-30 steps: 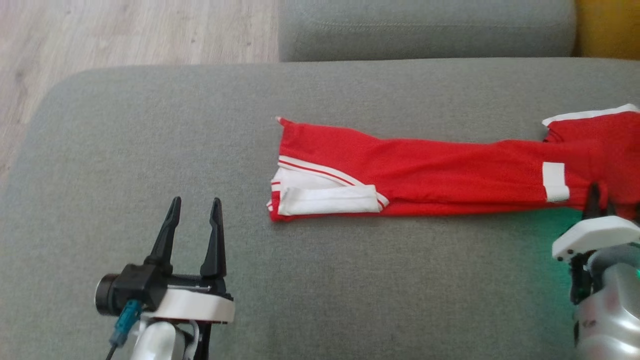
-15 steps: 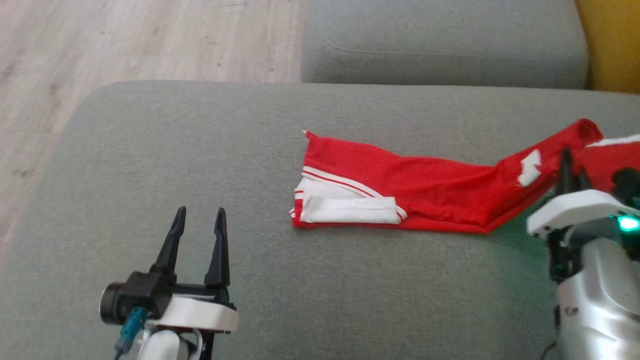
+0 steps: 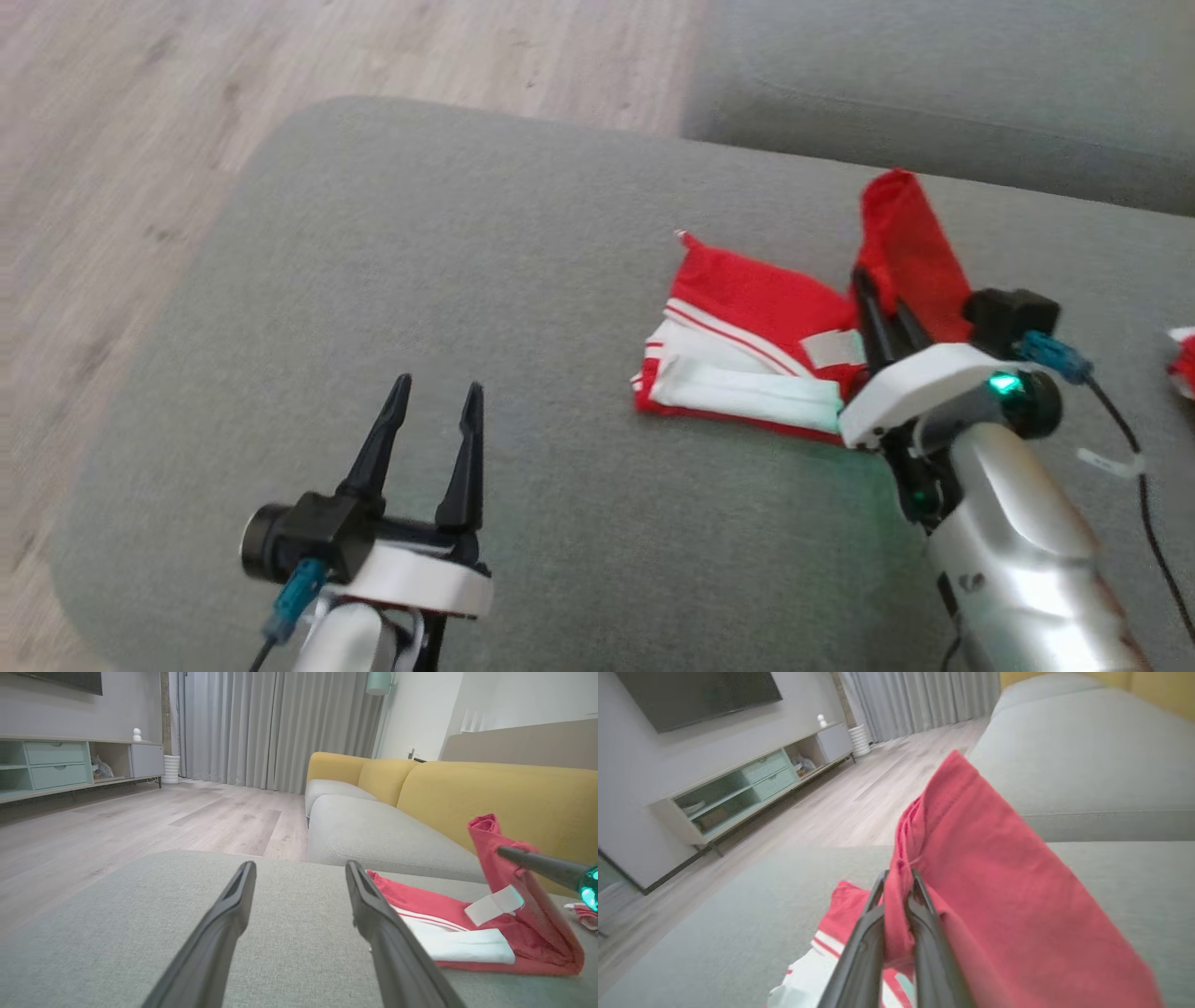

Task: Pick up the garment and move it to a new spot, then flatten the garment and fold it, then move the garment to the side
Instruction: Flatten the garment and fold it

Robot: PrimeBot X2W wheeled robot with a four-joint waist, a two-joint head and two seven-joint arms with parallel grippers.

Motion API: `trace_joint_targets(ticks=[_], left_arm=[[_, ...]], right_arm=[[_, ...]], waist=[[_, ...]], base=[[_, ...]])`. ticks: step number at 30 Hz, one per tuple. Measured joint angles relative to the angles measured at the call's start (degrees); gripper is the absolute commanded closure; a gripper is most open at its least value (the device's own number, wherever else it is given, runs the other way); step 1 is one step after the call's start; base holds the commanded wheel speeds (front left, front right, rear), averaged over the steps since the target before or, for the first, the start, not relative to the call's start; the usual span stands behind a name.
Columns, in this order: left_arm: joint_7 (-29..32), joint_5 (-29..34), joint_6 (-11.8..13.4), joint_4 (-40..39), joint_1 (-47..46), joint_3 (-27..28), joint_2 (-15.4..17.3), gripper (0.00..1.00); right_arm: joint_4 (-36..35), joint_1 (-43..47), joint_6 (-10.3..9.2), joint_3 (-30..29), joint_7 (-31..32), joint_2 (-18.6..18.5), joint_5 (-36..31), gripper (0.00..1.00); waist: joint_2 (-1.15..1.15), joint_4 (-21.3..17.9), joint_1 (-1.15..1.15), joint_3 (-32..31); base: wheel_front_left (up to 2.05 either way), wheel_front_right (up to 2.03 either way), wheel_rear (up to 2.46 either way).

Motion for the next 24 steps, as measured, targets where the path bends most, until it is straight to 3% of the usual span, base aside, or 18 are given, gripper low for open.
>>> trace_joint_targets(ticks=[8, 13, 24], left_arm=[[0.0, -0.9, 0.8, -0.1, -1.1, -2.6, 0.0, 0.0], [0.0, -2.0, 1.2, -0.1, -2.4, -3.6, 0.0, 0.0], [0.0, -2.8, 1.8, 0.1, -3.4, -4.9, 0.0, 0.0]], right_arm=[[5.1, -3.1, 0.0, 8.9, -1.1, -0.1, 4.4, 1.0], [8.9, -4.6, 0.0, 11.2, -2.2, -0.1, 6.5, 1.0], [14.7, -8.1, 0.0, 18.0, -3.7, -0.4, 10.7, 1.0]], waist=[[0.0, 4.8, 0.0, 2.6], [0.0, 6.9, 0.0, 4.1], [0.0, 8.7, 0.0, 5.8]], base=[[0.0, 0.0, 0.0], [0.0, 0.0, 0.0], [0.0, 0.0, 0.0]])
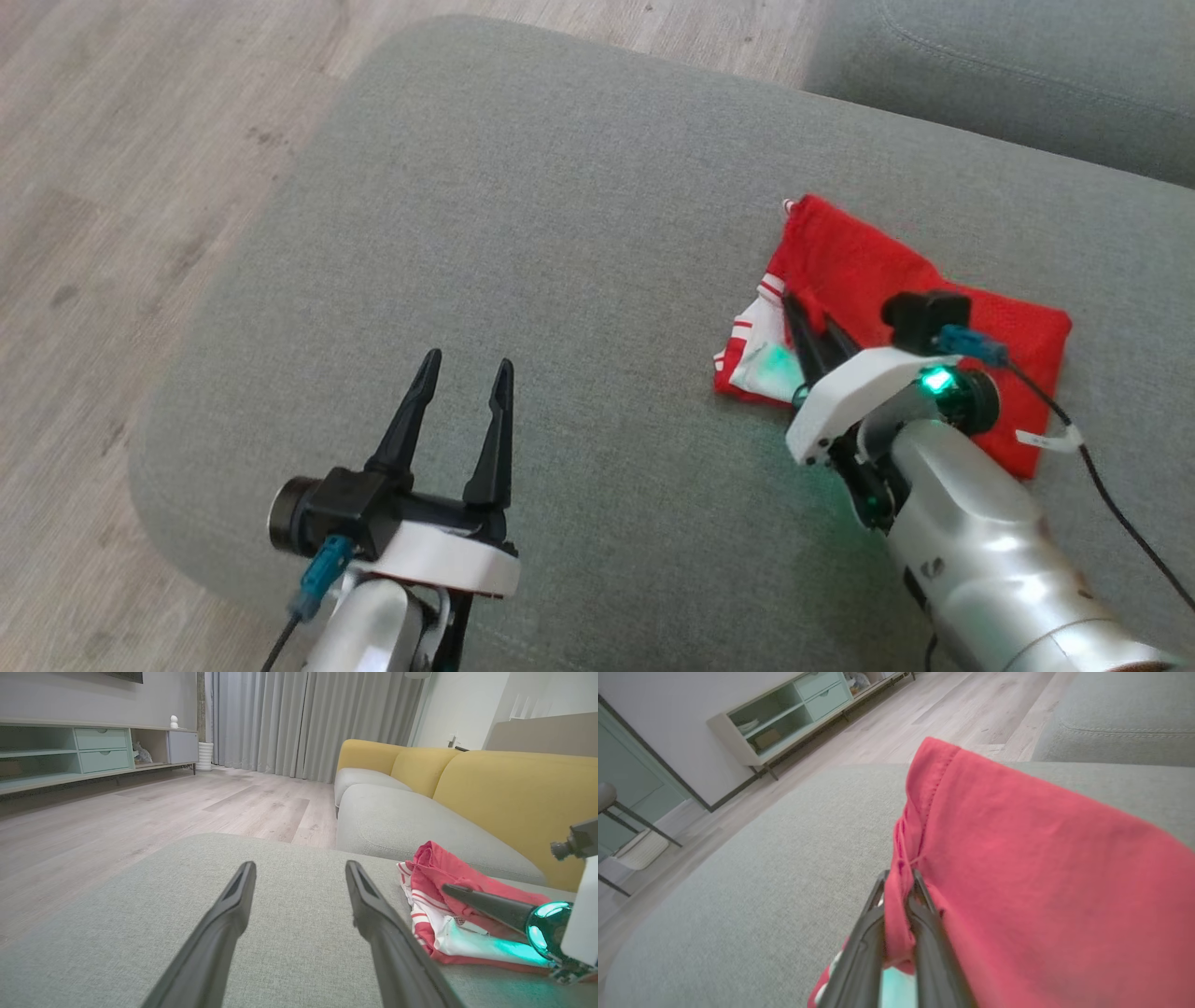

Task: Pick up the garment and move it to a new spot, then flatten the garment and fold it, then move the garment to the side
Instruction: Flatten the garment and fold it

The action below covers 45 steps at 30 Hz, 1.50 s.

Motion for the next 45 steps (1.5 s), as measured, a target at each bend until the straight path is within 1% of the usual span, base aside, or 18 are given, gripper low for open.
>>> trace_joint_targets(ticks=[1, 2, 5, 8, 11, 14, 15, 17, 18, 22, 25, 28, 31, 34, 38, 41, 45], left_arm=[[0.0, 0.0, 0.1, 0.1, -0.1, 0.0, 0.0, 0.0], [0.0, 0.0, 0.3, 0.3, -0.3, 0.0, 0.0, 0.0], [0.0, 0.0, 0.4, 0.7, -0.6, 0.1, 0.0, 0.0], [0.0, 0.0, 0.4, 1.0, -0.6, 0.3, 0.0, 0.0], [0.0, 0.3, 0.4, 1.1, -0.5, 0.9, 0.0, 0.0], [0.0, 0.7, 0.2, 1.1, -0.5, 2.0, 0.0, 0.0], [0.0, 0.7, 0.2, 1.1, -0.5, 2.0, 0.0, 0.0], [0.0, 1.2, 0.1, 1.1, -0.4, 2.7, 0.0, 0.0], [0.0, 1.2, 0.0, 1.1, -0.3, 3.0, 0.0, 0.0], [0.0, 1.6, -0.1, 0.5, 0.6, 4.5, 0.0, 0.0], [0.0, 2.0, -0.1, 0.2, 1.1, 5.6, 0.0, 0.0], [0.0, 2.2, -0.2, -0.1, 1.3, 7.0, 0.0, 0.0], [0.0, 2.7, -0.2, -0.2, 1.5, 8.3, 0.0, 0.0], [0.0, 2.8, -0.6, -0.2, 2.2, 9.3, 0.0, 0.0], [0.0, 3.5, -0.9, -0.3, 4.2, 10.5, 0.0, 0.0], [0.0, 3.6, -1.1, -0.3, 6.1, 11.3, 0.0, 0.0], [0.0, 3.6, -0.9, -0.8, 7.4, 11.7, 0.0, 0.0]], right_arm=[[0.1, 0.0, 0.0, 1.1, 0.1, 0.0, 0.2, 0.14], [-0.4, 0.1, 0.0, 2.1, 0.4, 0.0, 1.7, 0.0], [-3.9, 0.1, 0.0, 6.6, 0.7, -0.2, 6.6, 0.0], [-4.8, 0.0, 0.0, 9.2, -0.1, 0.1, 7.9, 0.0], [-3.0, -0.1, 0.0, 8.6, -1.5, 0.0, 7.7, 0.0], [-1.3, -0.6, 0.0, 6.1, -2.5, 0.0, 5.5, 0.0], [-1.3, -0.6, 0.0, 6.1, -2.5, 0.0, 5.5, 0.0], [-0.3, -1.6, 0.01, 3.1, -2.9, 0.0, 2.2, 0.0], [-0.6, -2.0, 0.0, 0.6, -2.9, 0.0, 0.1, 0.0], [-6.0, -1.6, 0.0, -10.3, -2.9, -0.4, -11.5, 0.0], [-12.1, 2.9, 0.0, -16.3, -3.0, -0.5, -19.4, 0.0], [-18.0, 9.7, 0.0, -21.6, -3.1, -0.5, -25.0, 0.0], [-24.2, 15.5, 0.0, -24.9, -3.1, -0.4, -29.5, 0.0], [-29.8, 19.5, 0.0, -27.5, -3.1, 0.2, -30.6, 0.0], [-35.9, 24.7, 0.0, -27.6, -3.1, 0.3, -29.6, 0.0], [-38.7, 29.9, 0.0, -27.9, -3.1, 0.5, -27.7, 0.0], [-40.0, 31.5, 0.0, -27.9, -3.1, 0.7, -26.6, 0.0]], waist=[[0.0, -0.1, 0.0, 0.1], [0.0, -0.2, 0.0, 0.1], [0.0, -0.7, 0.0, -0.1], [0.0, -1.7, 0.0, -0.7], [0.0, -3.1, 0.0, -1.5], [0.0, -4.9, 0.0, -2.3], [0.0, -4.9, 0.0, -2.3], [0.0, -6.3, 0.0, -2.9], [0.0, -7.0, 0.0, -3.2], [0.0, -10.2, -0.01, -4.2], [0.0, -12.7, -0.01, -4.7], [0.0, -15.0, -0.01, -5.0], [0.0, -17.1, -0.01, -5.1], [0.0, -18.9, -0.01, -5.4], [0.0, -21.1, -0.01, -5.7], [0.0, -22.2, -0.01, -6.1], [0.0, -22.6, -0.01, -6.5]], base=[[0.0, 0.0, 0.0], [0.0, 0.0, 0.0], [0.0, 0.0, 0.0], [0.0, 0.0, 0.0], [0.0, 0.0, 0.0], [0.0, 0.0, 0.0], [0.0, 0.0, 0.0], [0.0, 0.0, 0.0], [0.0, 0.0, 0.0], [0.0, 0.0, 0.0], [0.0, 0.0, 0.0], [0.0, 0.0, 0.0], [0.0, 0.0, 0.0], [0.0, 0.0, 0.0], [0.0, 0.0, 0.0], [0.0, 0.0, 0.0], [0.0, 0.0, 0.0]])
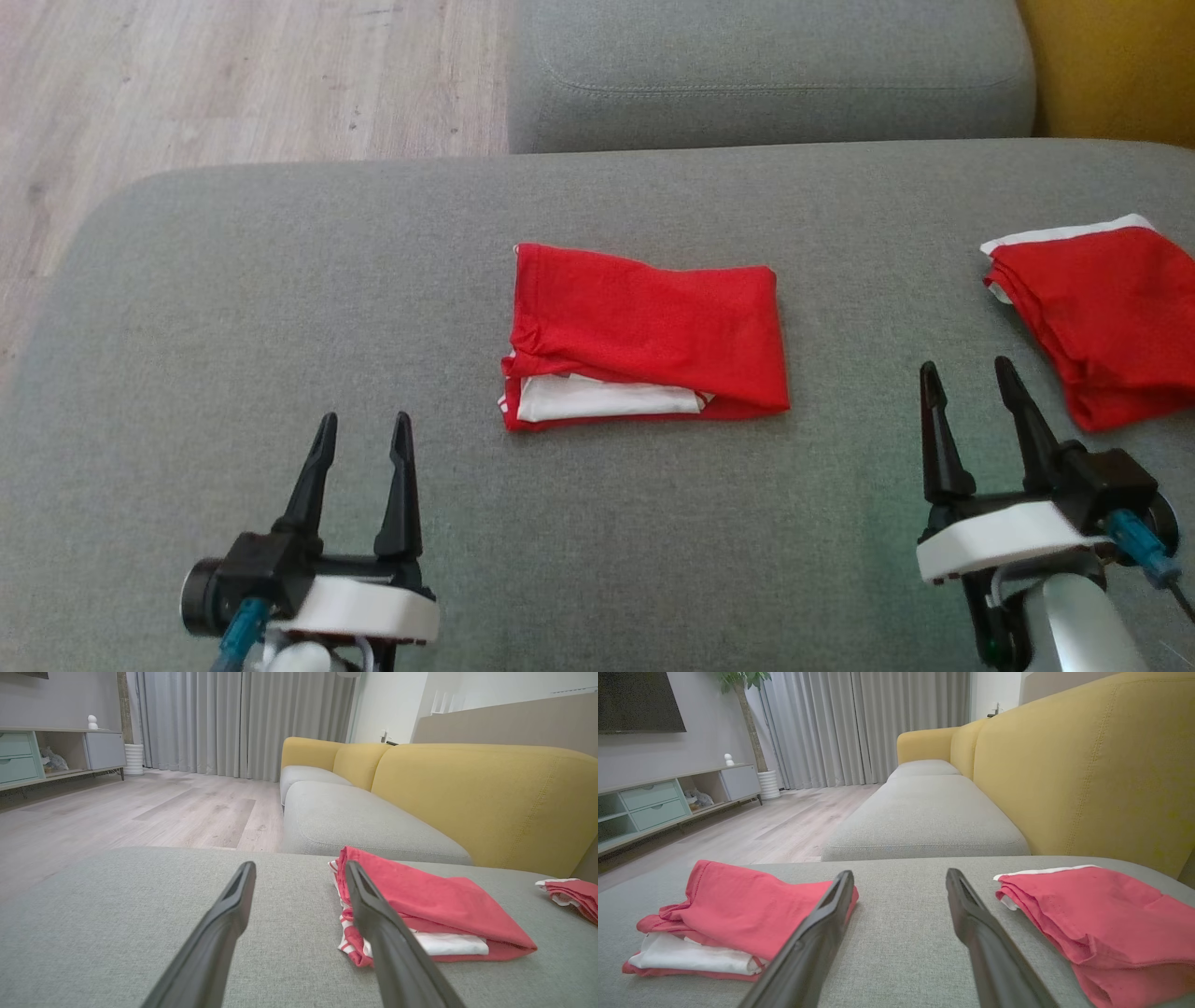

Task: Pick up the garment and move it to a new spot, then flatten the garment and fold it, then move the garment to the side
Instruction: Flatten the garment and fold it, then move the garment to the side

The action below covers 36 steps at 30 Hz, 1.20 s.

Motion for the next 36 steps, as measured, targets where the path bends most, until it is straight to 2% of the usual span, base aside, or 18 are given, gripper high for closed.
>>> trace_joint_targets(ticks=[14, 21, 27, 36], left_arm=[[0.0, -0.1, 0.1, -0.7, 0.2, -1.4, 0.0, 0.0], [0.0, -0.1, 0.2, -0.8, -2.1, -2.8, 0.0, 0.0], [0.0, -0.7, 0.2, -0.5, -4.6, -4.4, 0.0, 0.0], [0.0, -0.5, 0.8, 1.0, -6.2, -6.0, 0.0, 0.0]], right_arm=[[0.5, -0.3, 0.0, 0.9, 0.0, 0.1, -1.1, 0.0], [4.1, -6.4, 0.0, 1.4, 1.9, 0.1, -2.9, 0.0], [9.4, -11.3, 0.0, 2.2, 5.3, 0.0, -1.9, 0.0], [22.3, -19.4, 0.0, 2.6, 11.0, -0.1, 0.2, 0.0]], waist=[[0.0, 1.6, 0.0, 1.5], [0.0, 3.3, 0.01, 5.1], [0.0, 5.6, 0.02, 7.5], [0.0, 9.8, 0.01, 9.8]], base=[[0.0, 0.0, 0.0], [0.0, 0.0, 0.0], [0.0, 0.0, 0.0], [0.0, 0.0, 0.0]])
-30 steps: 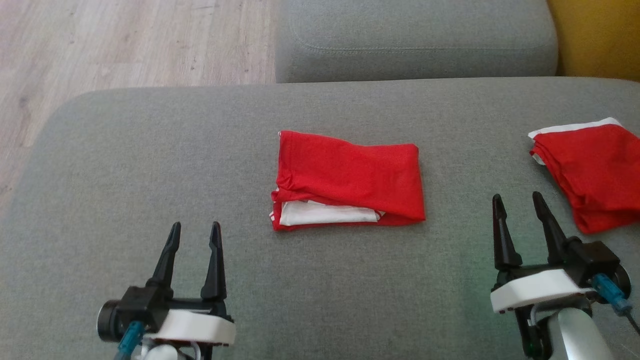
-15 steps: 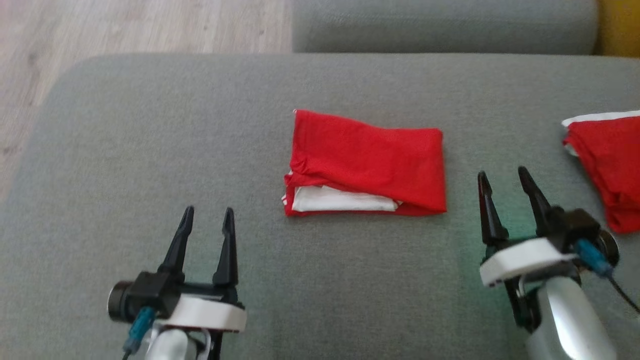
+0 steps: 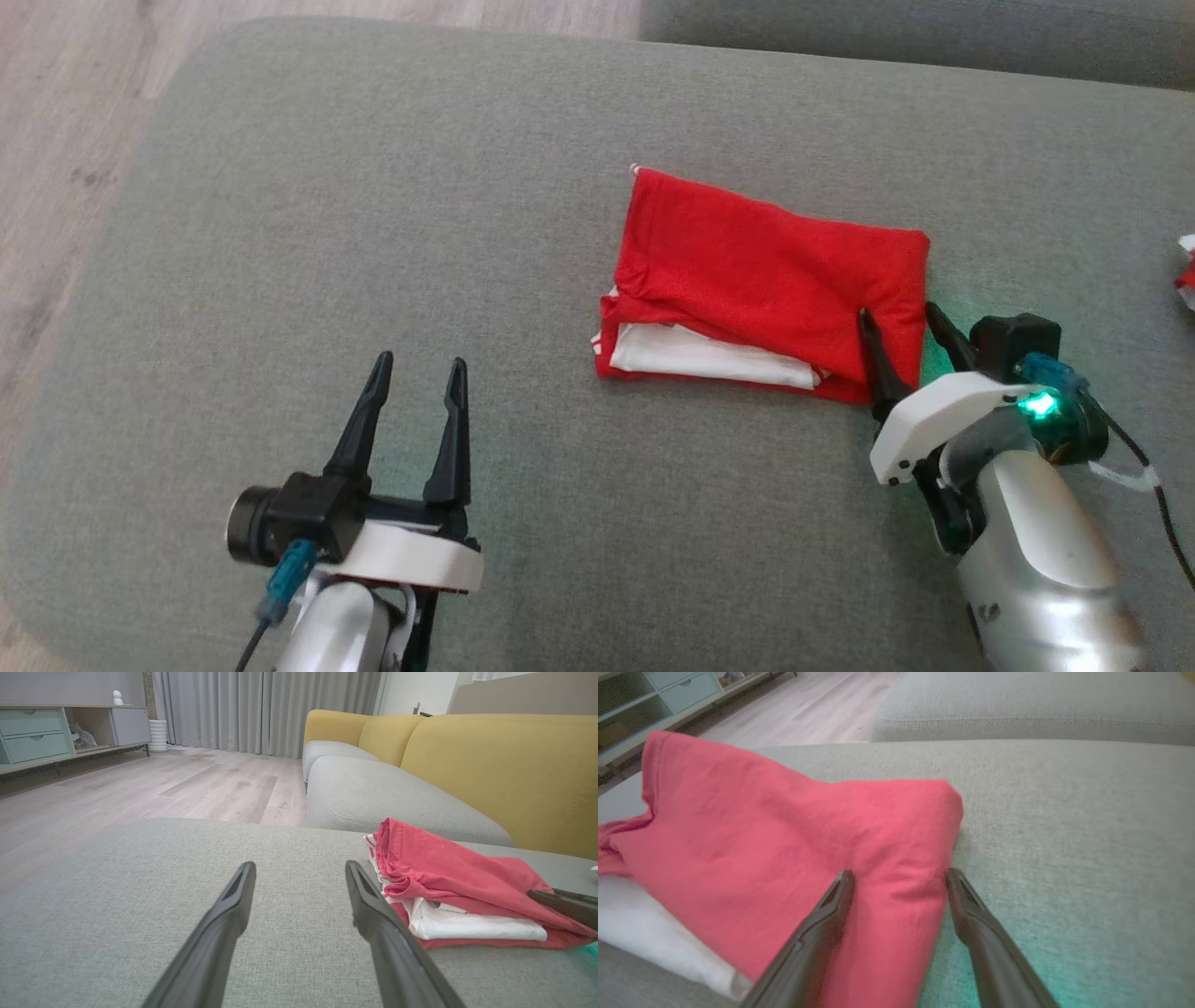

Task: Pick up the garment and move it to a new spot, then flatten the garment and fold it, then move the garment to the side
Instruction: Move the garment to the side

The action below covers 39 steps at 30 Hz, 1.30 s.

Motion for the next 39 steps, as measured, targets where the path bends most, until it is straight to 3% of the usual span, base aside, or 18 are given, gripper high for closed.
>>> trace_joint_targets(ticks=[9, 10, 12, 19, 28, 34, 35, 36, 39], left_arm=[[0.0, -0.2, 0.1, 0.6, -0.4, -1.0, 0.0, 0.0], [0.0, -0.2, 0.1, 0.6, -0.4, -1.0, 0.0, 0.0], [0.0, -0.2, 0.1, 0.6, -0.4, -1.0, 0.0, 0.0], [0.0, -0.2, 0.1, 0.8, -0.2, -0.7, 0.0, 0.0], [0.0, 0.5, 0.0, 0.5, 2.7, 0.5, 0.0, 0.0], [0.0, 0.5, 0.0, -0.1, 3.0, 0.6, 0.0, 0.0], [0.0, 0.5, 0.0, -0.1, 3.0, 0.6, 0.0, 0.0], [0.0, 0.5, 0.0, -0.4, 3.0, 0.6, 0.0, 0.0], [0.0, 0.5, 0.1, -0.8, 2.9, 0.5, 0.0, 0.0]], right_arm=[[9.3, -4.1, 0.0, -0.6, 1.0, -0.1, -1.1, 0.0], [10.1, -4.5, 0.0, -0.3, 1.0, -0.2, -1.1, 0.06], [11.3, -5.1, 0.0, 0.5, 0.9, -0.3, -1.0, 1.0], [13.8, -5.2, 0.01, 2.8, -1.9, -0.2, -3.4, 1.0], [12.2, -5.0, 0.01, 5.0, -3.8, -1.3, -13.5, 1.0], [8.6, -5.3, 0.0, 10.1, -2.4, -9.8, -15.2, 1.0], [8.6, -5.3, 0.0, 10.1, -2.4, -9.8, -15.2, 1.0], [7.4, -5.9, 0.01, 12.4, -1.3, -13.2, -14.7, 1.0], [4.7, -7.4, 0.01, 15.9, 0.7, -18.5, -12.6, 1.0]], waist=[[0.0, 1.1, -0.01, -0.4], [0.0, 1.1, -0.01, -0.6], [0.0, 0.9, -0.01, -1.0], [0.0, -0.6, -0.01, -3.1], [0.0, -5.0, -0.01, -6.5], [0.0, -8.9, -0.01, -7.2], [0.0, -8.9, -0.01, -7.2], [0.0, -10.1, -0.01, -6.9], [0.0, -11.4, -0.01, -5.8]], base=[[0.0, 0.0, 0.0], [0.0, 0.0, 0.0], [0.0, 0.0, 0.0], [0.0, 0.0, 0.0], [0.0, 0.0, 0.0], [0.0, 0.0, 0.0], [0.0, 0.0, 0.0], [0.0, 0.0, 0.0], [0.0, 0.0, 0.0]])
